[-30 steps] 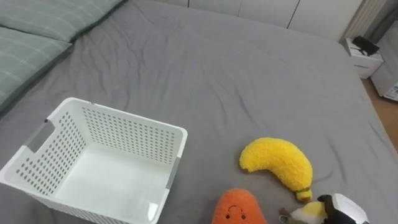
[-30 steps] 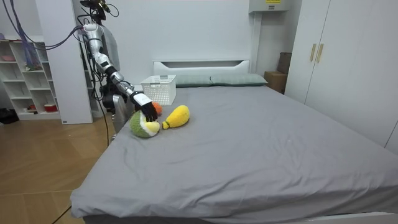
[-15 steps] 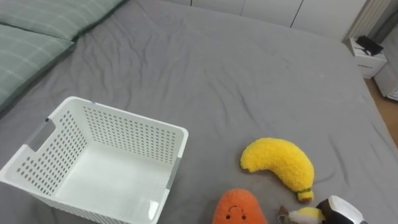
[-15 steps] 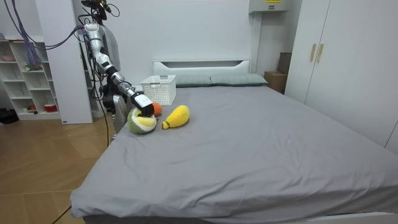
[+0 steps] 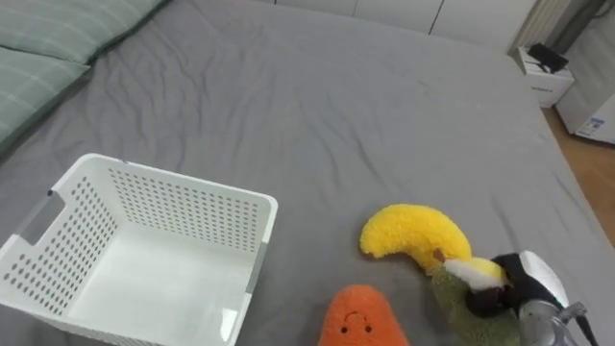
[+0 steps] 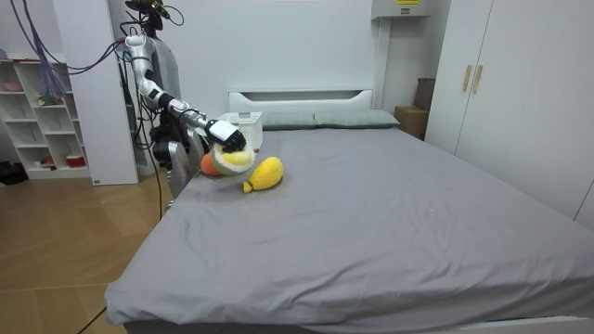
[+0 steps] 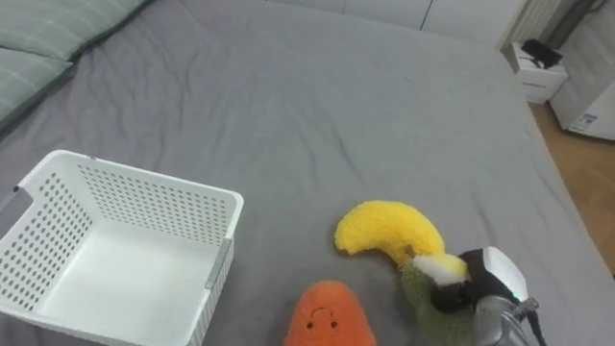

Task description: Collect toys from the bed

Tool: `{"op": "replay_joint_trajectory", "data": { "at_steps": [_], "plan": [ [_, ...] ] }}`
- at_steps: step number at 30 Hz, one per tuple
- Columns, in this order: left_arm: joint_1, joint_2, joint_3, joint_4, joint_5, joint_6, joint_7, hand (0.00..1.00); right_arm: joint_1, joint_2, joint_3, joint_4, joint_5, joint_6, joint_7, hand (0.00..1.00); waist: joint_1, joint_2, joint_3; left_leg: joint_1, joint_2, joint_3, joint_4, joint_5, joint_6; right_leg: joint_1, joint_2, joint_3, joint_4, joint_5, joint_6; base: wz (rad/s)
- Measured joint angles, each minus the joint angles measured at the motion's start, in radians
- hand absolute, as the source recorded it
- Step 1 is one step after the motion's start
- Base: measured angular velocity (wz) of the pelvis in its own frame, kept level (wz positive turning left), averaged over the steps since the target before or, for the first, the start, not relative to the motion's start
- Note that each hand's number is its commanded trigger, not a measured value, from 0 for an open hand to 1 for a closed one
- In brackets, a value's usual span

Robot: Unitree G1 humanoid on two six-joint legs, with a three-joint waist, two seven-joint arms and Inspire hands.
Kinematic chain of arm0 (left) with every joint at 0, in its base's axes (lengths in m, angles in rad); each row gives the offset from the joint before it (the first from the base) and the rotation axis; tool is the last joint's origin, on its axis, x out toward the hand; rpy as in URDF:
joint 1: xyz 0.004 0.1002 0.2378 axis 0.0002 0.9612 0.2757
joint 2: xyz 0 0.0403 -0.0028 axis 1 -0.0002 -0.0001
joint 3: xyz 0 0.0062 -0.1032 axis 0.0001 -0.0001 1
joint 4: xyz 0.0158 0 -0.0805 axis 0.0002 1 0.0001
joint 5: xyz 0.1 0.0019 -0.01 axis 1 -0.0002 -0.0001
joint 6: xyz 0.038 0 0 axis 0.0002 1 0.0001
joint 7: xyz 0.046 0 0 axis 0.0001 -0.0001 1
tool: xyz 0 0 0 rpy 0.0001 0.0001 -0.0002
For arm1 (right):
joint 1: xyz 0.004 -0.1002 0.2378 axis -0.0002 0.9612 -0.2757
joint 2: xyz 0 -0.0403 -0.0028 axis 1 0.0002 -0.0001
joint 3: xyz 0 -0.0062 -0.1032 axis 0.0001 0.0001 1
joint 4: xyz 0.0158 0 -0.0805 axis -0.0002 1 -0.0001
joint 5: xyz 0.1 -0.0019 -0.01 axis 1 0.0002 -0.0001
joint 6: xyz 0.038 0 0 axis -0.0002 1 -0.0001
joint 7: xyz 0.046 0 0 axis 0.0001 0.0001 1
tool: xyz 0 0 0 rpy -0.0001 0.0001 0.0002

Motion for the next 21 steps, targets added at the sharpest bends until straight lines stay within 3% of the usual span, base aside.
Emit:
{"op": "replay_joint_trajectory", "data": {
  "at_steps": [4,16,21],
  "plan": [
    [0.004,-0.001,0.007,0.001,0.0,0.007,-0.002,0.0,0.005,-0.006,-0.009,-0.243,0.017,0.005,0.026,1.0,-0.018,0.0,-0.0005,0.0,0.002,0.0,0.001,0.0,0.0,-0.007,0.001,0.008,0.005,0.0,-0.001,-0.05],
    [0.014,-0.017,0.032,-0.003,0.002,0.006,-0.007,0.0,0.011,-0.006,-0.036,-0.451,0.047,0.013,0.141,1.0,-0.016,0.018,-0.0133,0.007,0.005,0.001,-0.004,0.0,0.001,-0.003,0.0,0.011,0.011,0.002,-0.002,0.0],
    [0.011,-0.019,0.035,-0.007,0.001,0.006,-0.004,0.0,0.01,-0.005,-0.034,-0.523,0.068,0.015,0.167,1.0,-0.012,0.015,-0.0124,0.006,0.005,0.001,-0.004,0.0,0.001,-0.002,0.0,0.008,0.011,0.002,-0.002,0.0]
  ]
}}
